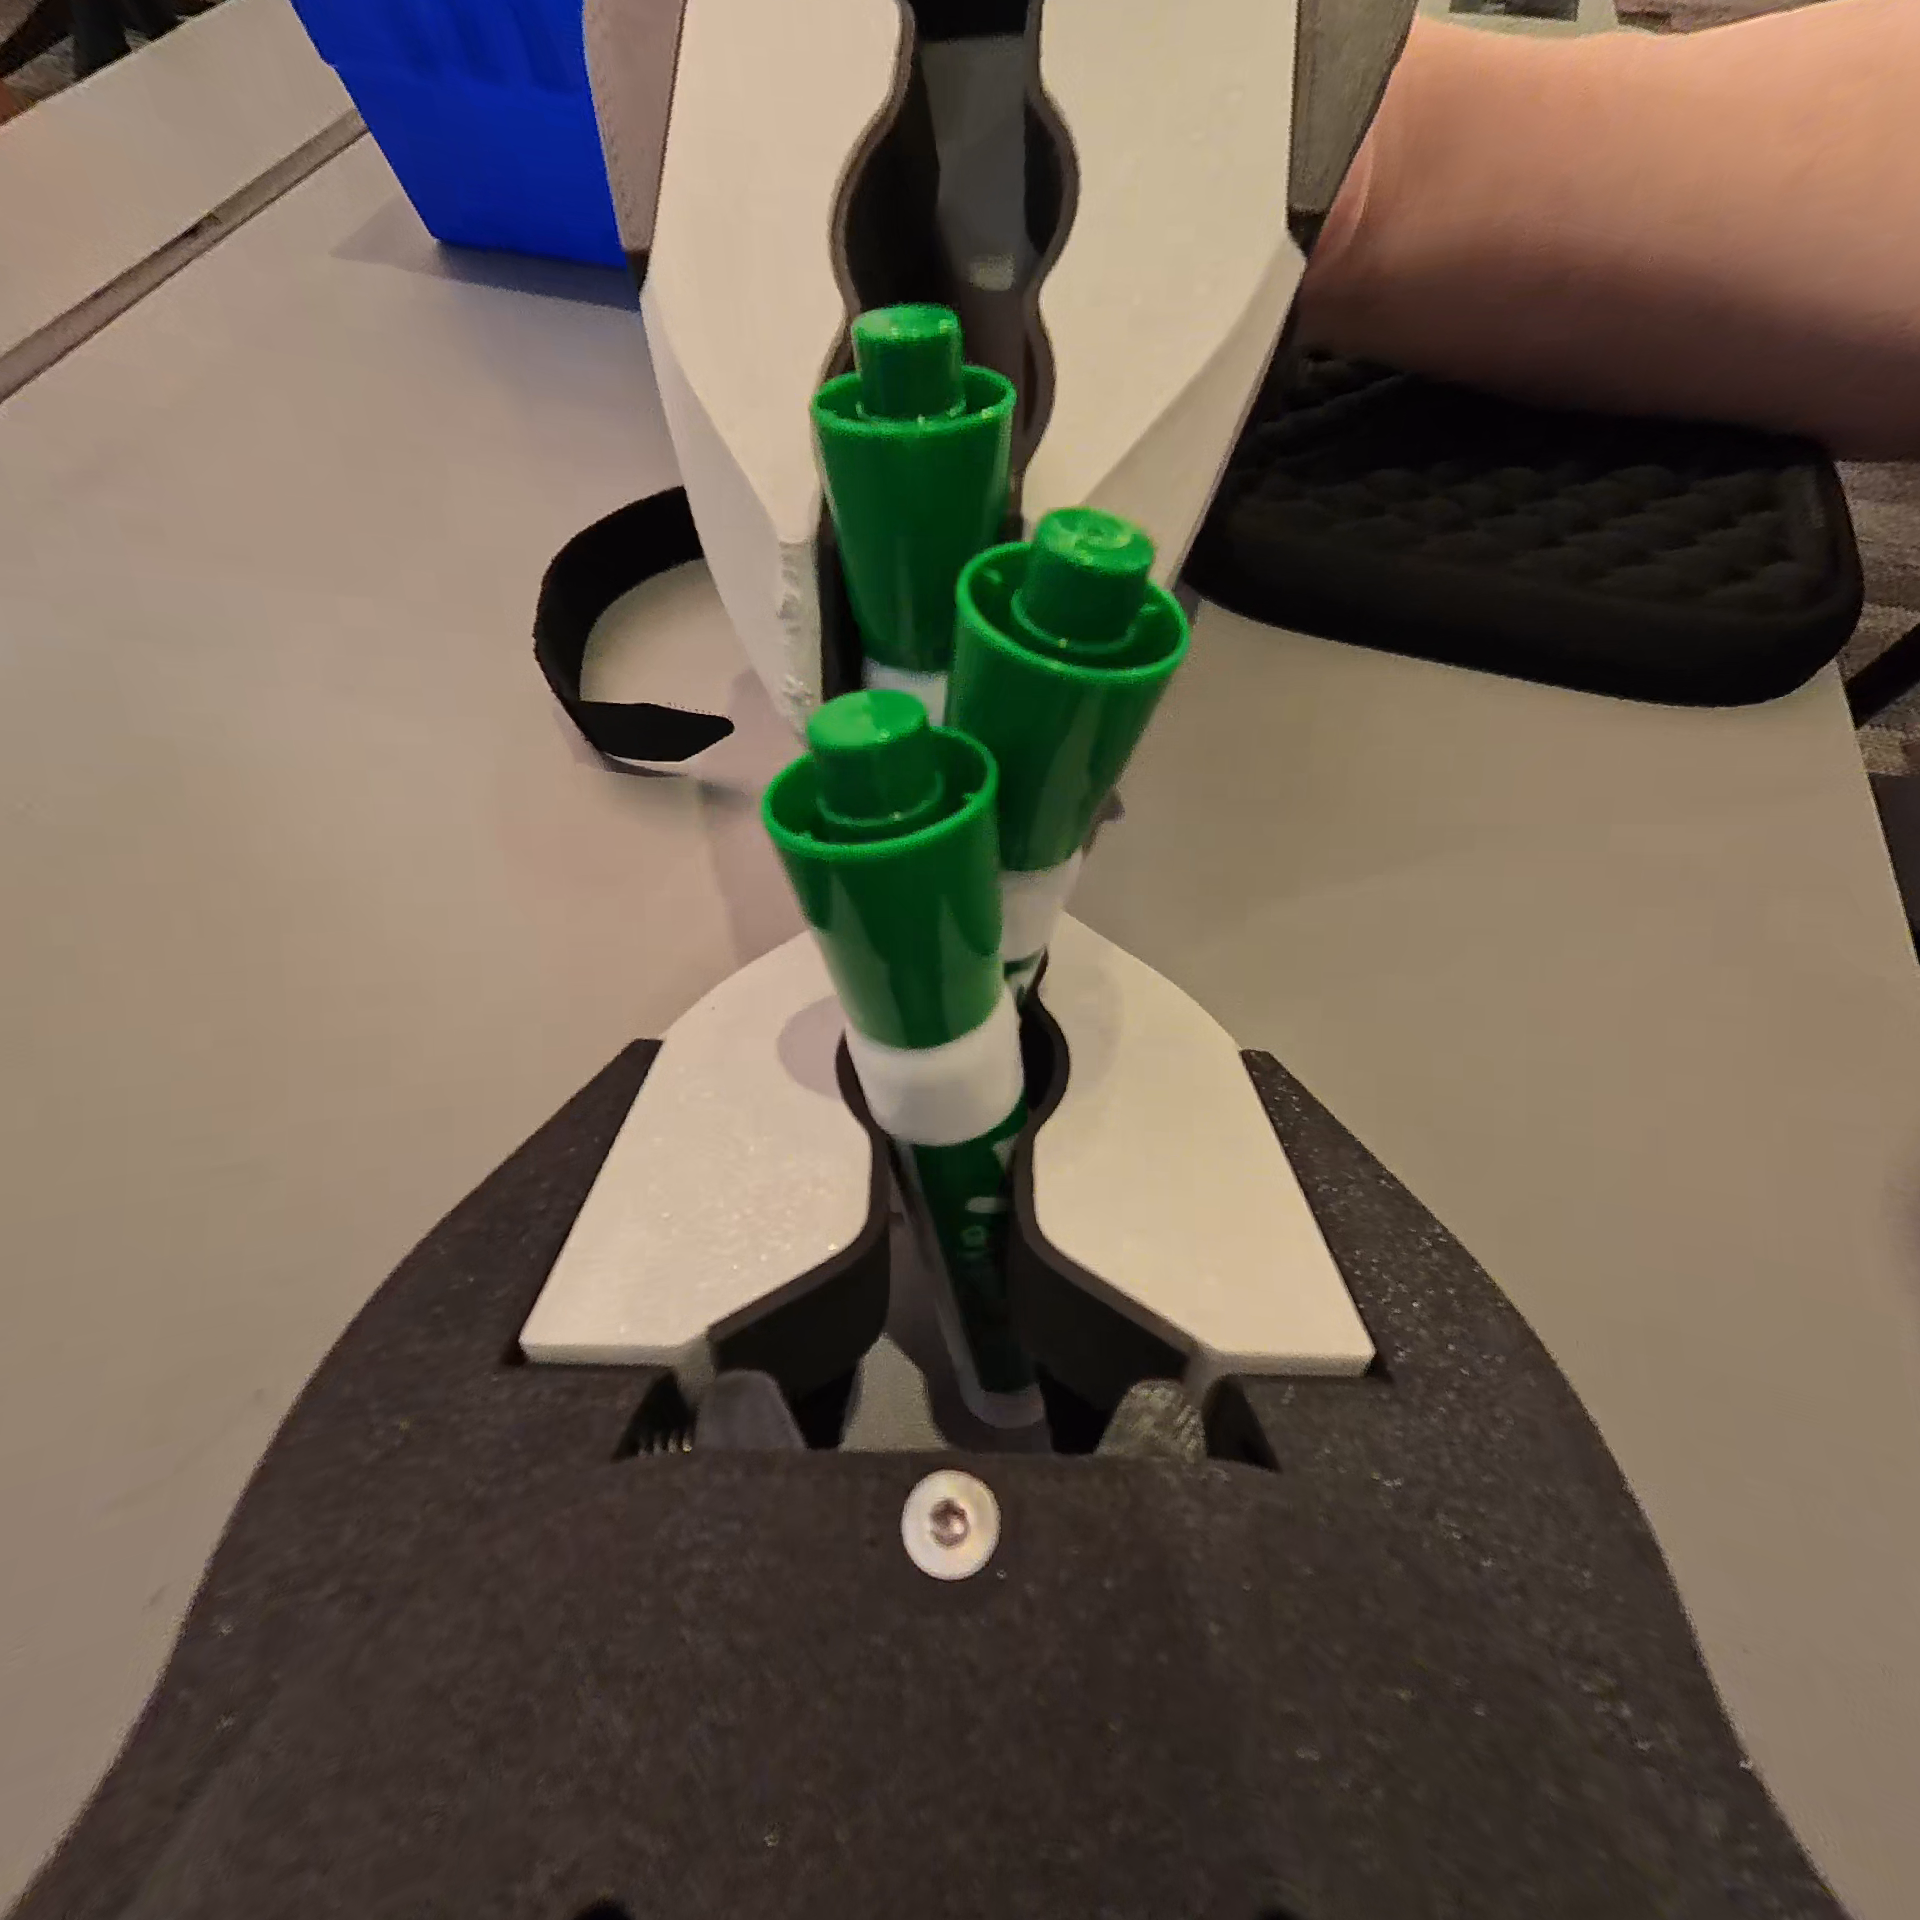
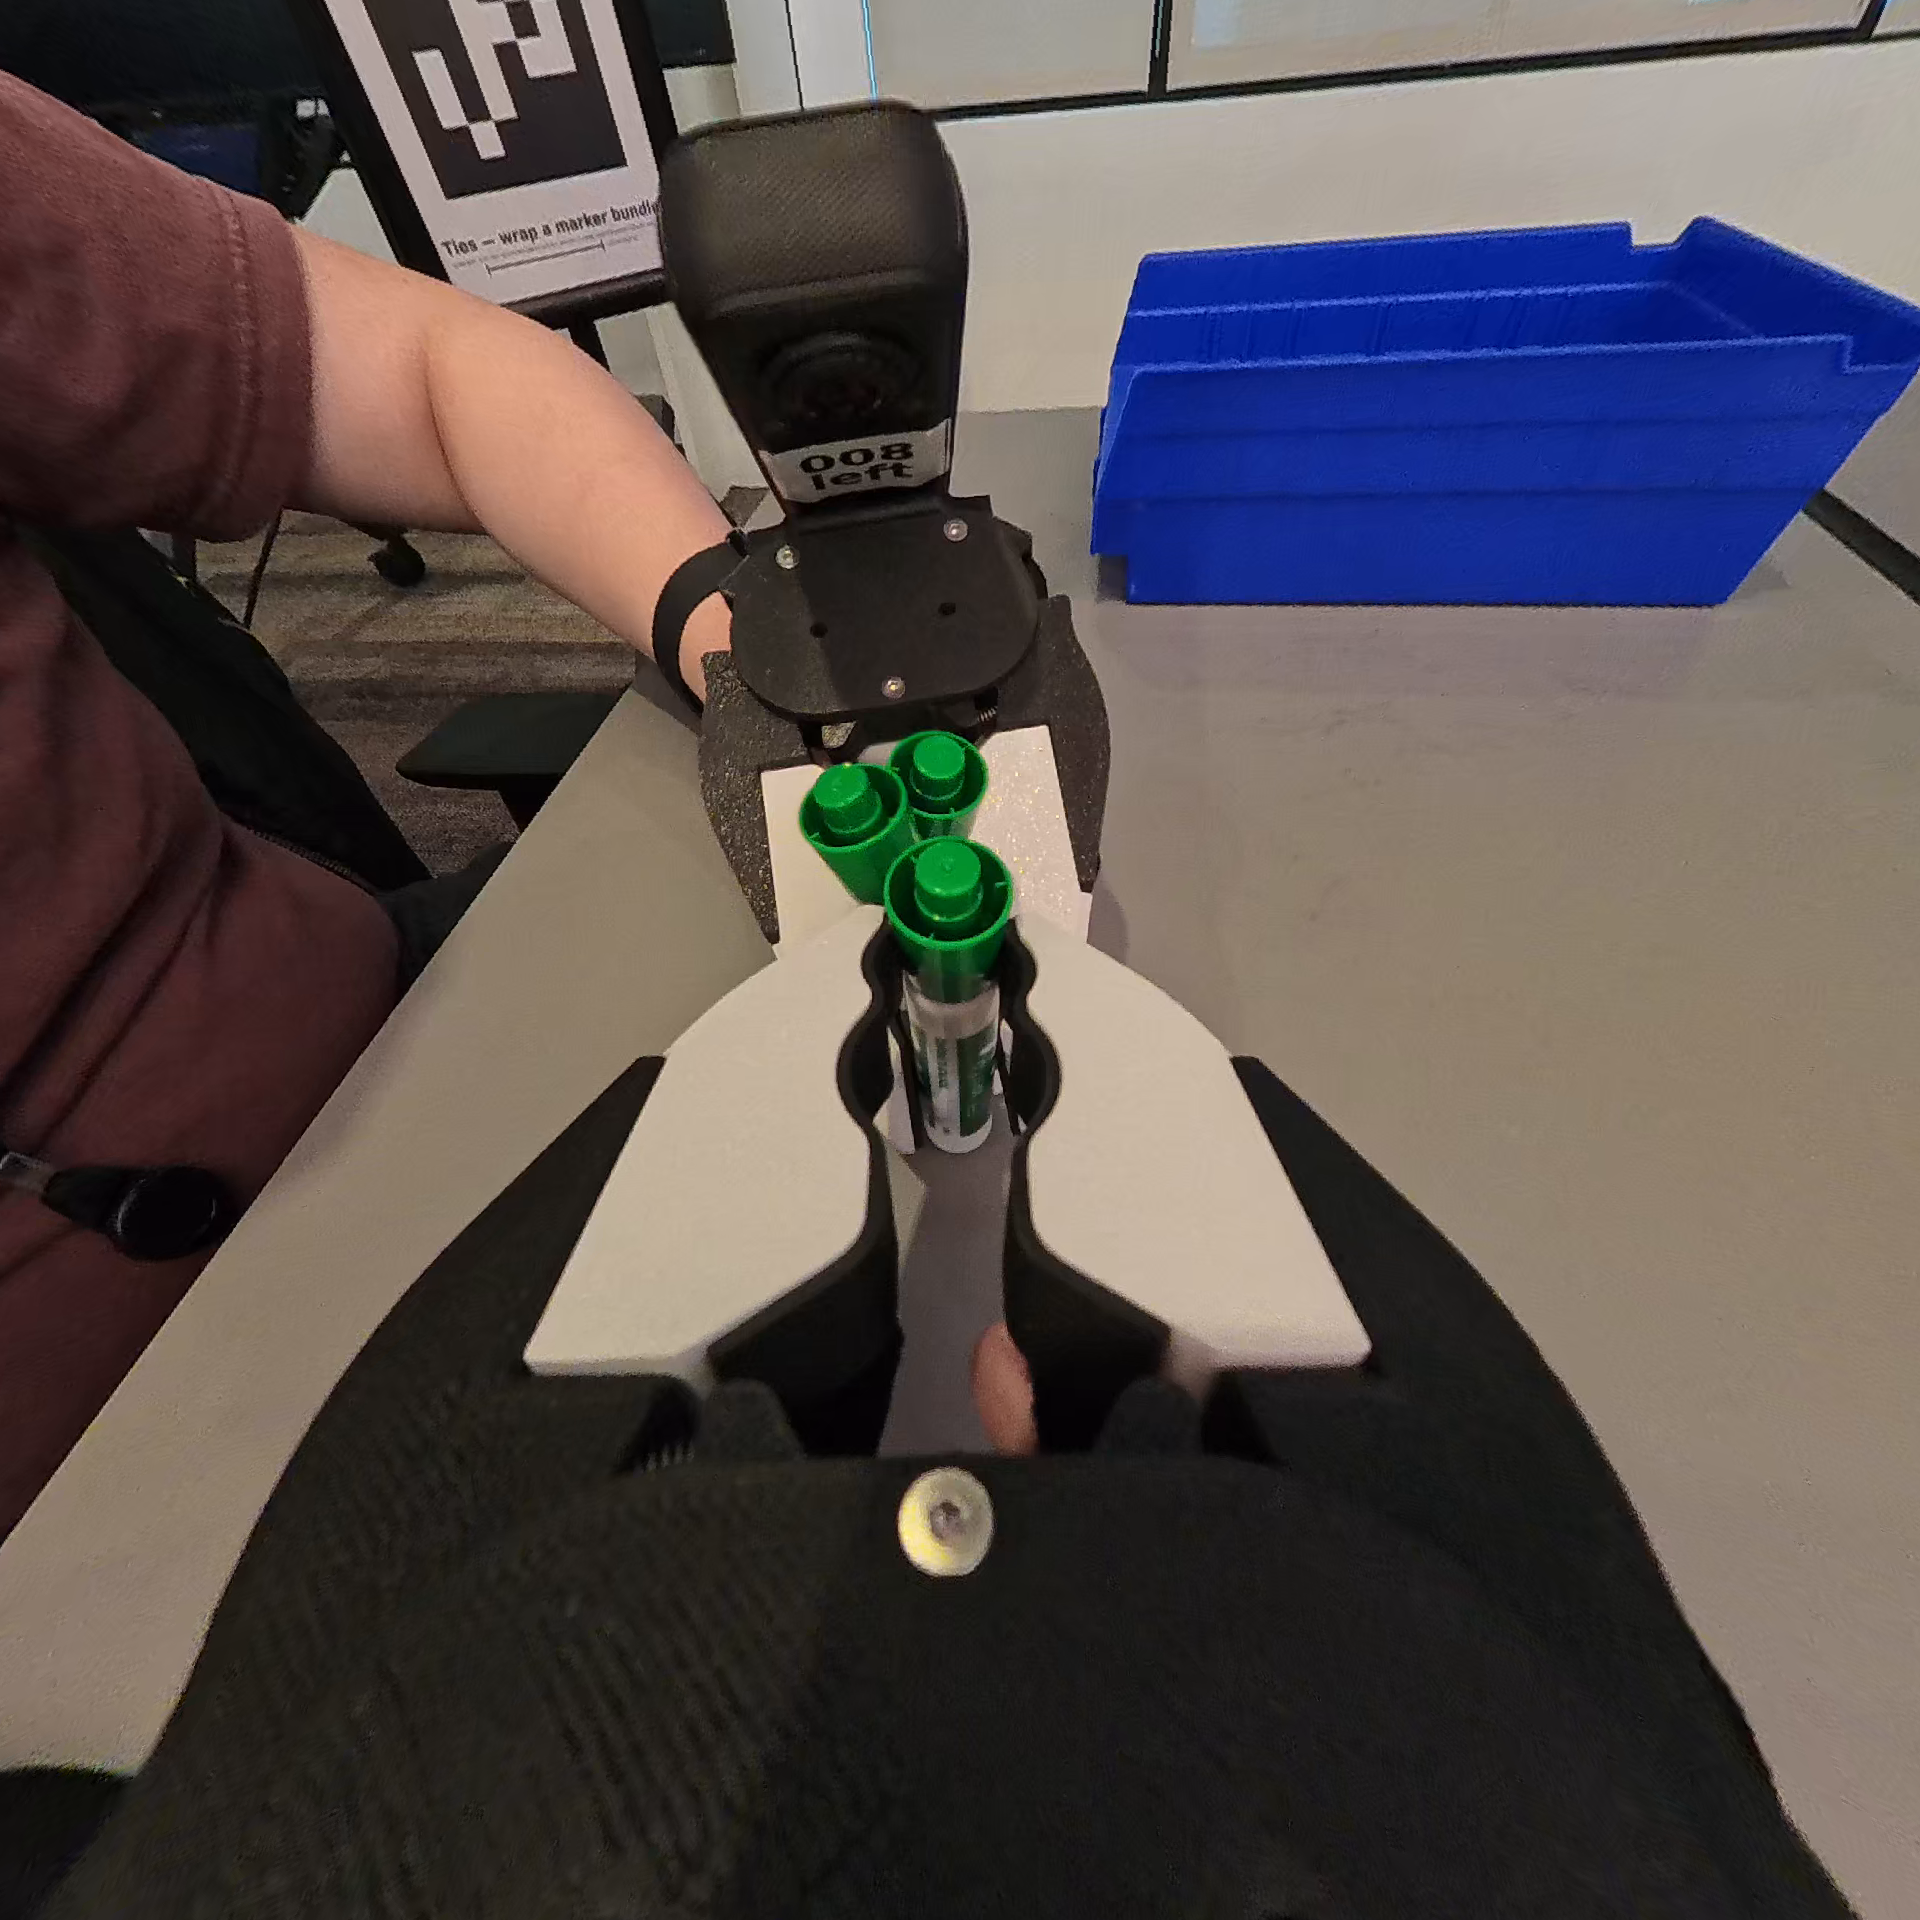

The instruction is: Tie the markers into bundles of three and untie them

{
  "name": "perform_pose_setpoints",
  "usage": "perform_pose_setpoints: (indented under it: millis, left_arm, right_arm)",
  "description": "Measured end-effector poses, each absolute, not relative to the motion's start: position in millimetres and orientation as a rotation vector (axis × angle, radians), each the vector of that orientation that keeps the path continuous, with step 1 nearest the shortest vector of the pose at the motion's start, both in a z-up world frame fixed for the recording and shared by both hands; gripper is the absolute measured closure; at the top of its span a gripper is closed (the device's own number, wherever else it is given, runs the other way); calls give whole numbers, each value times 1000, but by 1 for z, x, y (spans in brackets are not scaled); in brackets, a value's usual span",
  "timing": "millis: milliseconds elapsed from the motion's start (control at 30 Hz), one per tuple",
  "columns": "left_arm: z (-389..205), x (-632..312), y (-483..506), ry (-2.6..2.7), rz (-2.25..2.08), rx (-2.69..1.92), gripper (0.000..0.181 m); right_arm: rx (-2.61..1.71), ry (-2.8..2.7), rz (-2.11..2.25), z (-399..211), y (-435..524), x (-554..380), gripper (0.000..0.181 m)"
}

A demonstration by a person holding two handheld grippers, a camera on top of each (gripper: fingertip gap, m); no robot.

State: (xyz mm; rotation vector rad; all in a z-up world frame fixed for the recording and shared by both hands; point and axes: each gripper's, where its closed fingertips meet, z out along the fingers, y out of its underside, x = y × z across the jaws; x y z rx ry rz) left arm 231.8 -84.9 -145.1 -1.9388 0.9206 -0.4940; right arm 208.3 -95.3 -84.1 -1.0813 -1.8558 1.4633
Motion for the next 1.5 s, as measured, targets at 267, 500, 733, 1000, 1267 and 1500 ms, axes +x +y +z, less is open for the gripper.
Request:
perform_pose_setpoints:
  millis: [267,500,733,1000,1267,1500]
  left_arm:
    - [-143,229,-83,881,-527,-1945,158]
    - [-143,229,-84,888,-513,-1938,159]
    - [-143,230,-84,896,-529,-1943,161]
    - [-144,232,-78,841,-546,-1985,161]
    - [-145,240,-72,861,-504,-1969,161]
    - [-144,239,-73,880,-472,-1945,161]
  right_arm:
    - [-1052,-1791,1495,-81,-98,200,163]
    - [-1069,-1766,1539,-80,-98,199,162]
    - [-1078,-1789,1595,-79,-103,203,142]
    - [-1112,-1779,1480,-83,-108,187,139]
    - [-1097,-1796,1437,-84,-105,189,159]
    - [-1093,-1843,1396,-84,-109,190,162]
